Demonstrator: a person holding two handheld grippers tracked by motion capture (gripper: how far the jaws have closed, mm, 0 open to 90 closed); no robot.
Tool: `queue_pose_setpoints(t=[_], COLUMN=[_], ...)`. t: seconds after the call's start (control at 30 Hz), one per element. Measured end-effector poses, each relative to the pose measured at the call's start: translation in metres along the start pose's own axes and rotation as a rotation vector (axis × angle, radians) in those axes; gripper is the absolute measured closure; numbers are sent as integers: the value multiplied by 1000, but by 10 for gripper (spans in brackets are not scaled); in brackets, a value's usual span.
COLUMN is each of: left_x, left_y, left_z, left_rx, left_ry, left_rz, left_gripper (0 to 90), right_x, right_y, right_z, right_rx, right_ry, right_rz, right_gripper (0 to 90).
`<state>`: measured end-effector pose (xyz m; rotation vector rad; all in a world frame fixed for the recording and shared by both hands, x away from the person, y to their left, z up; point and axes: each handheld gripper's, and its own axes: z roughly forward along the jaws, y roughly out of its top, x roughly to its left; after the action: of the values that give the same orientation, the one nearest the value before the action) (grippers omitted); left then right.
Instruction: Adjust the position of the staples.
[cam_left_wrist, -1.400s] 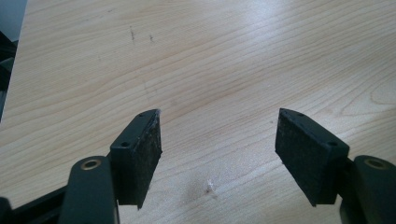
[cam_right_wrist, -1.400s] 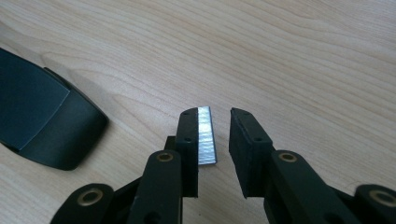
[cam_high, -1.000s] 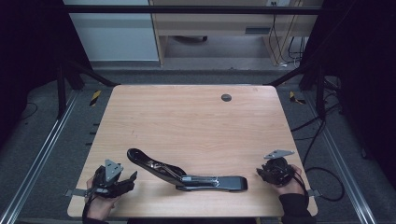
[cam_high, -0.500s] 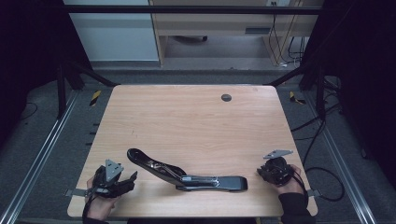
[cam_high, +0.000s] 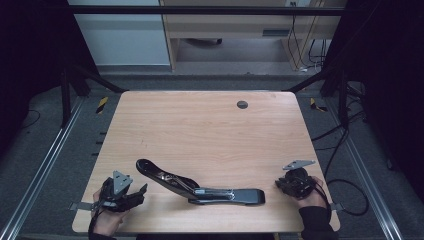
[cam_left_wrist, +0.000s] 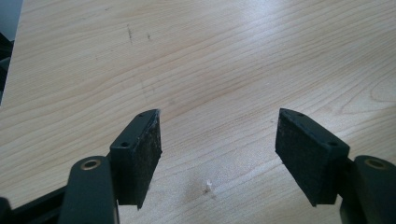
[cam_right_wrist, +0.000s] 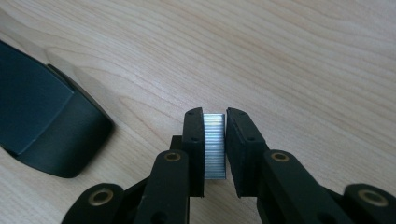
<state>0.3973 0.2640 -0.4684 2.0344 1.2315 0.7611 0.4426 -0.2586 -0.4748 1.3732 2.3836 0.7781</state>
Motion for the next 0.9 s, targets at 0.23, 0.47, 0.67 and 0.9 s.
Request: queue_pose_setpoints(t=[0.23, 0.47, 0.67, 0.9], left_x=[0, 0, 0, 2], left_y=[0, 0, 0, -1], left_z=[0, 0, 0, 1], left_rx=[2, 2, 5, 5], left_ry=[-1, -1, -3, -10], left_rz=[-2, -3, -2, -4], left_gripper=[307, 308, 308, 307], right_x=[-2, -1, -1, 3], right_y=[0, 4, 8, 13], right_z=[-8, -16, -24, -31], right_rx=[-45, -68, -98, -118], right_ry=[25, 57, 82, 134], right_rz=[-74, -102, -142, -180], right_gripper=[782, 781, 781, 780])
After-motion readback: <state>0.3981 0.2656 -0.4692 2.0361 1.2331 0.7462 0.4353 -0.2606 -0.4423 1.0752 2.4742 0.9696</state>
